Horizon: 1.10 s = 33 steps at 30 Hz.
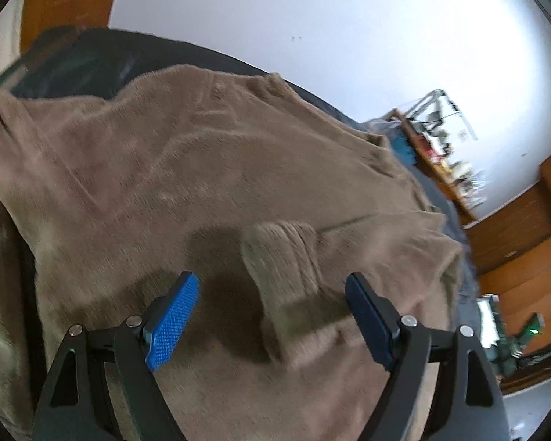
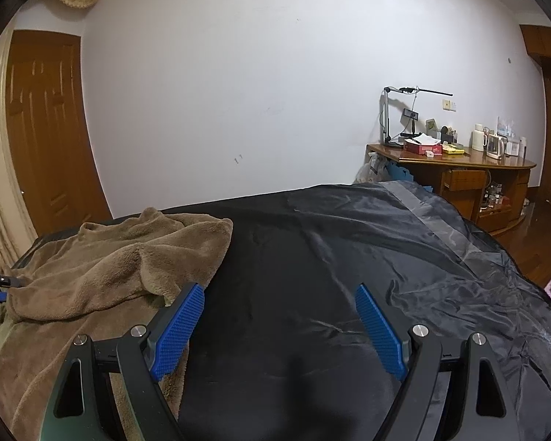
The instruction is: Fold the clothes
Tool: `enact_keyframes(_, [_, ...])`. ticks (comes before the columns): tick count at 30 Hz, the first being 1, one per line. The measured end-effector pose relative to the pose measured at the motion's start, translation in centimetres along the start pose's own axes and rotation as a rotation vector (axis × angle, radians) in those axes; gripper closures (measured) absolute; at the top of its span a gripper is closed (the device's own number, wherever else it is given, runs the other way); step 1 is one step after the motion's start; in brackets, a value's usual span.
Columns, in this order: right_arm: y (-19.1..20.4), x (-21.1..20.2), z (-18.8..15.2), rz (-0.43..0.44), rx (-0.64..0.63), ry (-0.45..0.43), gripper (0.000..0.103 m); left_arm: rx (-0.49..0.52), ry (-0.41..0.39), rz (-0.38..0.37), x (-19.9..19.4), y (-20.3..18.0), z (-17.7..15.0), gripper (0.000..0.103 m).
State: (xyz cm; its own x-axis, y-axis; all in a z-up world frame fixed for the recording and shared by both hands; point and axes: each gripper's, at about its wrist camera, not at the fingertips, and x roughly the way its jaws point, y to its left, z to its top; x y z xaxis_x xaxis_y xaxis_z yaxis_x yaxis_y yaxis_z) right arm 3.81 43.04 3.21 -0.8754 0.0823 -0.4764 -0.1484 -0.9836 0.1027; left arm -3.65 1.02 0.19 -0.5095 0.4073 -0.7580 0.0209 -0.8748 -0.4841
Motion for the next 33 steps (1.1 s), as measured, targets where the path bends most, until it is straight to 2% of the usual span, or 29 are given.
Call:
enact_keyframes(6, [0.2,0.0,-0.1,0.012,-0.009,0.000,0.016,-0.051,0.031,-0.118,-0.1,0.2,-0.7,0.016])
enact_keyframes(9, [0.4,-0.1,-0.1,0.026,-0.017,-0.004,0.016,-0.064,0.008,-0.102,0.2,-0.1,-0.3,0.017])
enact_keyframes(10, [0.5,-0.1,-0.1,0.028,-0.021,-0.005,0.016,-0.056,-0.002,-0.082,0.4,-0.4,0.1,0.025])
enact_keyframes(11, [0.6,-0.1,-0.1,0.030,-0.026,-0.006,0.016,-0.046,-0.003,-0.065,0.7,-0.6,0.4,0.047])
enact_keyframes(12, [0.7,-0.1,-0.1,0.031,-0.029,-0.006,0.016,-0.038,0.002,-0.048,1.1,-0.9,0.7,0.058])
enact_keyframes(14, [0.8,-0.1,-0.1,0.033,-0.034,-0.006,0.016,-0.036,0.027,-0.025,1.7,-1.5,1.2,0.068])
enact_keyframes(16, [0.8,-0.1,-0.1,0.035,-0.032,-0.004,0.016,0.000,-0.001,-0.025,0.7,-2.8,1.5,0.074])
enact_keyframes(19, [0.6,-0.1,-0.1,0.034,-0.023,-0.001,0.016,0.069,-0.110,-0.011,-2.8,-4.8,1.9,0.074])
enact_keyframes(21, [0.5,0.0,-0.1,0.033,-0.021,0.001,0.016,0.086,-0.183,0.046,-4.8,-5.1,2.3,0.073])
enact_keyframes(22, [0.5,0.0,-0.1,0.033,-0.021,0.002,0.016,0.086,-0.197,0.095,-5.1,-4.8,2.6,0.067])
enact_keyframes(23, [0.6,0.0,-0.1,0.033,-0.023,0.002,0.016,0.080,-0.197,0.137,-5.0,-4.3,2.8,0.056])
enact_keyframes(25, [0.6,-0.1,-0.1,0.034,-0.027,-0.001,0.016,0.032,-0.138,0.174,-3.7,-2.4,3.0,0.046])
enact_keyframes(26, [0.6,-0.1,-0.1,0.034,-0.029,-0.002,0.016,-0.002,-0.094,0.152,-2.8,-1.3,2.8,0.046])
enact_keyframes(28, [0.6,-0.2,0.0,0.034,-0.030,-0.004,0.016,-0.064,-0.027,0.062,-1.3,1.0,1.7,0.043])
enact_keyframes(30, [0.5,-0.1,0.0,0.034,-0.025,-0.003,0.016,-0.094,-0.009,-0.021,-0.6,2.0,0.7,0.032])
enact_keyframes(31, [0.5,-0.1,0.0,0.034,-0.023,-0.002,0.016,-0.106,-0.004,-0.059,-0.4,2.4,0.2,0.022])
enact_keyframes(33, [0.4,0.0,0.0,0.036,-0.017,-0.001,0.016,-0.117,-0.004,-0.114,0.1,2.5,-0.3,0.021])
